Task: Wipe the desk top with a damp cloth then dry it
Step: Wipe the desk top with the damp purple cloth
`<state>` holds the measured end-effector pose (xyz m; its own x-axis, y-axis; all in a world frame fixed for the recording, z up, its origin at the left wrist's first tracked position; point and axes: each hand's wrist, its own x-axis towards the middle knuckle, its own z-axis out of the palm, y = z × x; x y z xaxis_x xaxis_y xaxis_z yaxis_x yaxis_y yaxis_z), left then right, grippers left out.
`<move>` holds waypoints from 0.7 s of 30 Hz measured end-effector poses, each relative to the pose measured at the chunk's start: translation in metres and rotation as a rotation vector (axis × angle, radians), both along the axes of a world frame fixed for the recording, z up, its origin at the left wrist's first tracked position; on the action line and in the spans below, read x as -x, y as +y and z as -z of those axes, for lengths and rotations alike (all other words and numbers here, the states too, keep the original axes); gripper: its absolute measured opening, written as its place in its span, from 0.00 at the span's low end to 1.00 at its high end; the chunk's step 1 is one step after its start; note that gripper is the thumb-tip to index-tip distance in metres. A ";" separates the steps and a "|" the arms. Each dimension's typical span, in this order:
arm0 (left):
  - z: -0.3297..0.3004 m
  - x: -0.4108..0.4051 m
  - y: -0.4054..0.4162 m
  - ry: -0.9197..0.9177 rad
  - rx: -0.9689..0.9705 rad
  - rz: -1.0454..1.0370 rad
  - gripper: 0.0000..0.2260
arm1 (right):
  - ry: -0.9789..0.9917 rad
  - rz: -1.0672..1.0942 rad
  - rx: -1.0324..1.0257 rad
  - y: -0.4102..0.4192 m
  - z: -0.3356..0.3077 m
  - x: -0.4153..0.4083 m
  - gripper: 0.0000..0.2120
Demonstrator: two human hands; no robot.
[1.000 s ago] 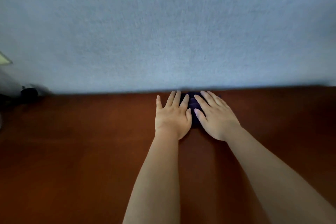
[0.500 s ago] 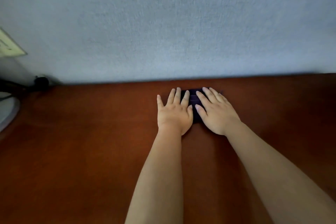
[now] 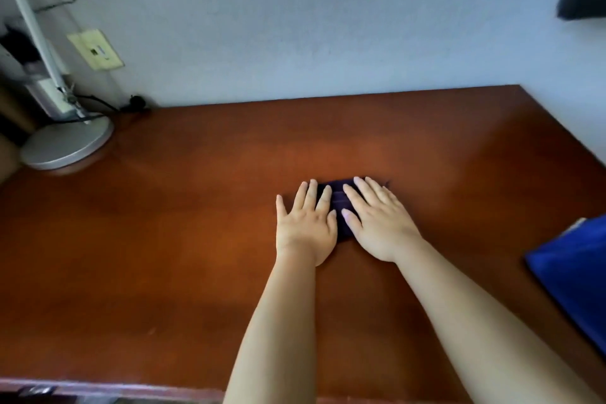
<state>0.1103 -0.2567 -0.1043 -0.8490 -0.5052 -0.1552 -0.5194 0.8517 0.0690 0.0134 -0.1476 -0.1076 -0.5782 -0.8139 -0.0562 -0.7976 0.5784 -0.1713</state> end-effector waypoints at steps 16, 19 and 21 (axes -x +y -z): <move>0.000 -0.047 0.069 -0.035 0.033 0.083 0.39 | -0.003 0.000 -0.010 0.076 0.004 -0.049 0.57; 0.000 -0.030 0.060 -0.014 0.022 0.094 0.38 | 0.013 0.010 0.003 0.067 0.006 -0.033 0.57; 0.000 -0.015 0.052 -0.004 0.018 0.090 0.30 | 0.010 0.021 0.021 0.059 0.004 -0.019 0.55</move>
<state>0.1252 -0.2050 -0.1038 -0.8905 -0.4292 -0.1506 -0.4407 0.8962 0.0516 0.0324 -0.0885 -0.1119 -0.5954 -0.8028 -0.0334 -0.7872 0.5912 -0.1756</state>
